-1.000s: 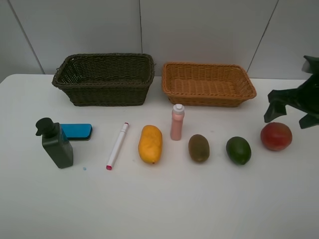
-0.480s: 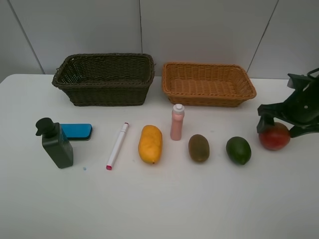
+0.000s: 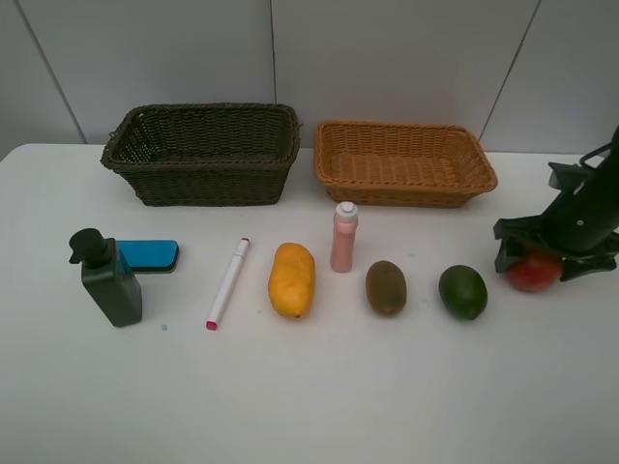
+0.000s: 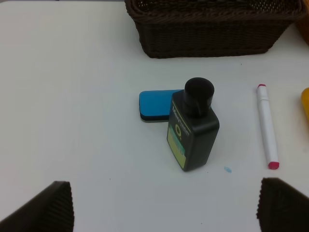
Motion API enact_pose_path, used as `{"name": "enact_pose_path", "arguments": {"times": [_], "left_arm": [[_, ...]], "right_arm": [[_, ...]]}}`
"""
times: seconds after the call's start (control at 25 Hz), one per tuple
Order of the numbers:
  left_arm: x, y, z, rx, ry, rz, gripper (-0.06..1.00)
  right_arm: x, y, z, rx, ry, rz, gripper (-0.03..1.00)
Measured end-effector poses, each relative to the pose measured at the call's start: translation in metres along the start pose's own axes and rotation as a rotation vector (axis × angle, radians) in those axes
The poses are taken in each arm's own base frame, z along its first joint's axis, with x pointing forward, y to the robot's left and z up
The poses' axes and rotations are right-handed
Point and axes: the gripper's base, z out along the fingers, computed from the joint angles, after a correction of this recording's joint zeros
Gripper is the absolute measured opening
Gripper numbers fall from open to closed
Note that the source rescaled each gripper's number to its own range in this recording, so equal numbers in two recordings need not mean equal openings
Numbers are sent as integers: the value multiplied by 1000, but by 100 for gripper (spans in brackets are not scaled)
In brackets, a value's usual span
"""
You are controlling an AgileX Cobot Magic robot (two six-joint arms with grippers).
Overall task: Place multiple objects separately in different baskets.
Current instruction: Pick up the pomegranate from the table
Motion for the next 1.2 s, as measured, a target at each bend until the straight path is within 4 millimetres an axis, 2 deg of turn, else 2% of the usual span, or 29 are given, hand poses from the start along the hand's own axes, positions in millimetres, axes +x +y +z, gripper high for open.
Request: {"name": "enact_pose_path", "arguments": {"times": [0.16, 0.24, 0.28, 1.2], "left_arm": [[0, 0, 0, 0, 0, 0, 100], [0, 0, 0, 0, 0, 0, 100], [0, 0, 0, 0, 0, 0, 100], [0, 0, 0, 0, 0, 0, 100]], "right_arm": [[0, 0, 0, 0, -2, -1, 94], [0, 0, 0, 0, -2, -1, 81], [0, 0, 0, 0, -2, -2, 79], [0, 0, 0, 2, -3, -3, 79]]}}
